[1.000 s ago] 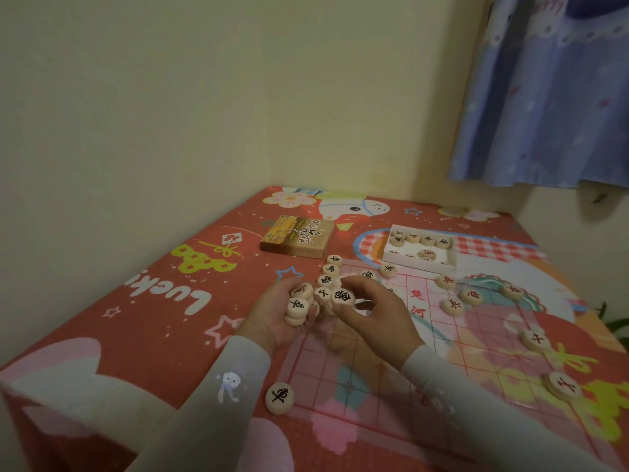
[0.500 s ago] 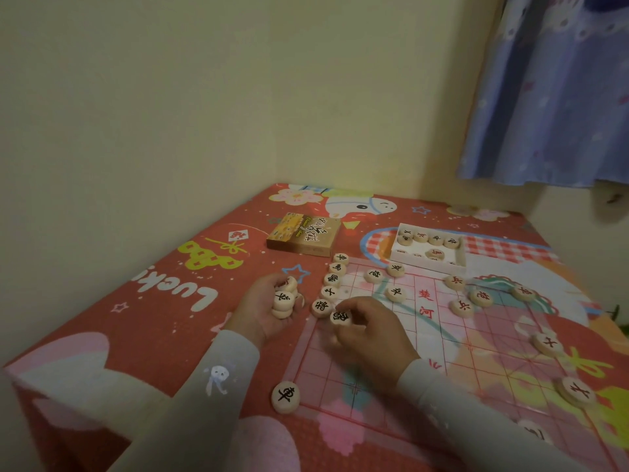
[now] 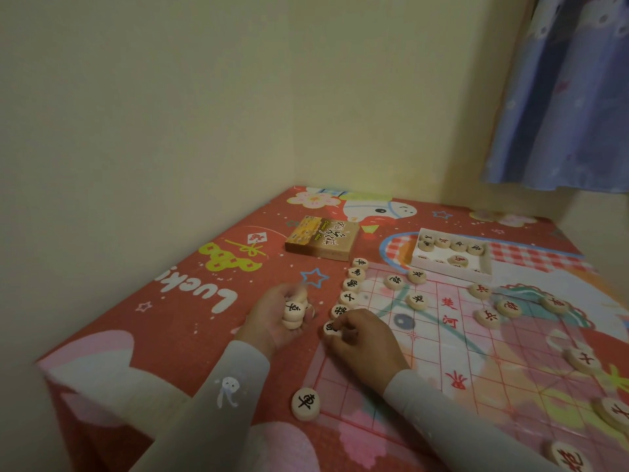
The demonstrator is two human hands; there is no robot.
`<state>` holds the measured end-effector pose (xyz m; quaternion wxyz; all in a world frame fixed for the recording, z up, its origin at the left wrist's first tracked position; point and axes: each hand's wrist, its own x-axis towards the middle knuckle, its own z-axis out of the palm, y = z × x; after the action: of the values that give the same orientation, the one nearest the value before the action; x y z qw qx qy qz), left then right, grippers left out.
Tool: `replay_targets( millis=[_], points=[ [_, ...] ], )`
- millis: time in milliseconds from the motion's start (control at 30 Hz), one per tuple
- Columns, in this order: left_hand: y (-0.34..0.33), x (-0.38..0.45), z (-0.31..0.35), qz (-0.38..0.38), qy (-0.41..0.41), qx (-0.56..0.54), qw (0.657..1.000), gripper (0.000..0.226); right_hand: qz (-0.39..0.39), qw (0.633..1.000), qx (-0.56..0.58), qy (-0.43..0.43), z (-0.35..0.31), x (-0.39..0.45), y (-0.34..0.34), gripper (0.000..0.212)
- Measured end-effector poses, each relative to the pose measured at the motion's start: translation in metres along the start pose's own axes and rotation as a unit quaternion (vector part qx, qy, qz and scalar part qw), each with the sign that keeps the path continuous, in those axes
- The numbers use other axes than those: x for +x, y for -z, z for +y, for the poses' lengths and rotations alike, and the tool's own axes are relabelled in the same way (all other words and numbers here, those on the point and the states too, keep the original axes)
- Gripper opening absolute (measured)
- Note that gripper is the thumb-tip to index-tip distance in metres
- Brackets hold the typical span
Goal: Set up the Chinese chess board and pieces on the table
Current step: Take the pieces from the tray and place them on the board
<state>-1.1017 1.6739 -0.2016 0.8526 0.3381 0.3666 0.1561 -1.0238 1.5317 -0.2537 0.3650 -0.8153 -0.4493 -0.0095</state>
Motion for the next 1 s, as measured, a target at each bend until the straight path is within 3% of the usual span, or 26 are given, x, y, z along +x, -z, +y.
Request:
replay_targets(
  millis=[200,400,633,833,1000],
  points=[
    [0.003,0.003,0.002,-0.005,0.001,-0.007,1.000,0.015,-0.003,0.999,0.025,0.032,0.003,-0.006,-0.001,0.016],
    [-0.003,0.002,-0.004,-0.001,0.002,0.015,1.000,0.017,-0.054,0.996,0.018,0.062,0.006,-0.011,-0.001,0.017],
    [-0.006,-0.002,-0.011,-0.034,0.005,0.084,0.996,0.012,0.031,0.991,0.127,-0.011,0.002,-0.002,0.018,0.006],
    [-0.011,-0.010,-0.017,-0.114,0.007,0.212,0.971,0.004,0.035,0.978,0.203,-0.026,-0.004,0.005,0.026,0.025],
    [-0.014,-0.010,-0.020,-0.117,0.010,0.234,0.965,0.012,0.033,0.982,0.188,-0.012,-0.004,0.004,0.028,0.032]
  ],
)
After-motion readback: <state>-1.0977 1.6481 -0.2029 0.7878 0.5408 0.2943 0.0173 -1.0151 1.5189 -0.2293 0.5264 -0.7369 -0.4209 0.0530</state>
